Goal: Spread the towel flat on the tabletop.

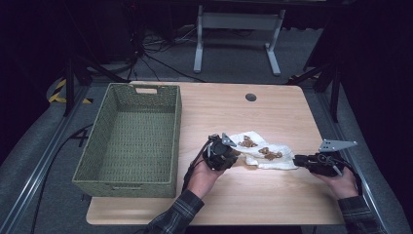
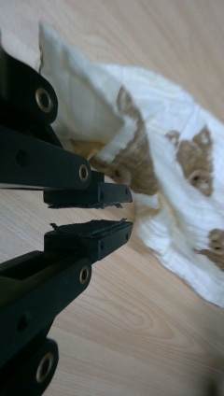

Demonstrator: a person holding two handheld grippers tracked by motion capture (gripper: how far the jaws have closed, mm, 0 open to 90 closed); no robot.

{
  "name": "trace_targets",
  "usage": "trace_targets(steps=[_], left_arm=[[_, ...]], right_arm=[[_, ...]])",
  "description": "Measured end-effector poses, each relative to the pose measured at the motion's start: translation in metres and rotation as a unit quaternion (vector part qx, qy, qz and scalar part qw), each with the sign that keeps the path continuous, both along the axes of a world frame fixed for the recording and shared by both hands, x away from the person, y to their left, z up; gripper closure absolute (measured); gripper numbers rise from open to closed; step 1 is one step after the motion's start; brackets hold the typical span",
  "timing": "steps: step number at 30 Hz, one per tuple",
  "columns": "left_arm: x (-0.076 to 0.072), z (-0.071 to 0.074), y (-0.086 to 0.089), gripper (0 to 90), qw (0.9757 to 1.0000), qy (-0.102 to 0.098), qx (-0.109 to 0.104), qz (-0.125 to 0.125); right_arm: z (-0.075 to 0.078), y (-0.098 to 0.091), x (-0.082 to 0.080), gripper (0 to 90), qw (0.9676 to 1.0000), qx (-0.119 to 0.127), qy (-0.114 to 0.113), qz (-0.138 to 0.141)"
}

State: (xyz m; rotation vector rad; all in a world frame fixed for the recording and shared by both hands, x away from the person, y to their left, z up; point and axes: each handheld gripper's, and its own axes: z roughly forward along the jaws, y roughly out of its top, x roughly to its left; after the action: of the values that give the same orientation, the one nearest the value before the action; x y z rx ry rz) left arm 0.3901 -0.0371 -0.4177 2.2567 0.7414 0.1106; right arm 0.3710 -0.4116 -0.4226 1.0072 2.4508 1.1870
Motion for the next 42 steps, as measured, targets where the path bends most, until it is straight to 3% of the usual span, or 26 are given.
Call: trace_targets(steps=[12, 16, 21, 23, 27, 30, 38, 39, 42], left_arm=[[0.022, -0.03, -0.014, 72.5, 0.9983, -0.011, 0.053, 0.021], [0.029, -0.036, -0.016, 72.1, 0.9986, -0.011, 0.045, 0.027], [0.034, -0.035, -0.012, 85.6, 0.9985, 0.001, 0.047, 0.03], [0.034, -0.035, -0.011, 86.9, 0.9985, 0.005, 0.044, 0.032], [0.03, -0.031, -0.008, 87.3, 0.9988, 0.021, 0.035, 0.026], [0.023, -0.023, -0.004, 87.3, 0.9994, 0.014, 0.027, 0.018], [0.004, -0.011, 0.011, 87.6, 0.9997, 0.021, 0.008, 0.012], [-0.001, -0.011, 0.013, 87.6, 0.9996, 0.026, 0.006, 0.012], [-0.007, -0.012, 0.016, 87.6, 0.9995, 0.028, 0.009, 0.009]], right_arm=[[-0.006, 0.005, 0.002, 72.7, 0.9999, -0.008, 0.011, 0.011], [-0.008, 0.007, 0.003, 71.8, 0.9997, -0.012, 0.017, 0.014], [-0.01, 0.007, 0.004, 71.9, 0.9996, -0.016, 0.02, 0.014], [-0.01, 0.007, 0.004, 71.9, 0.9995, -0.016, 0.021, 0.014], [-0.011, 0.005, 0.004, 72.1, 0.9995, -0.019, 0.024, 0.012], [-0.012, 0.002, 0.003, 69.9, 0.9992, -0.024, 0.027, 0.013], [-0.021, 0.002, 0.005, 67.5, 0.9978, -0.056, 0.036, 0.009], [-0.025, 0.001, 0.007, 70.1, 0.9969, -0.069, 0.038, 0.004], [-0.025, 0.001, 0.007, 75.0, 0.9968, -0.069, 0.039, 0.0]])
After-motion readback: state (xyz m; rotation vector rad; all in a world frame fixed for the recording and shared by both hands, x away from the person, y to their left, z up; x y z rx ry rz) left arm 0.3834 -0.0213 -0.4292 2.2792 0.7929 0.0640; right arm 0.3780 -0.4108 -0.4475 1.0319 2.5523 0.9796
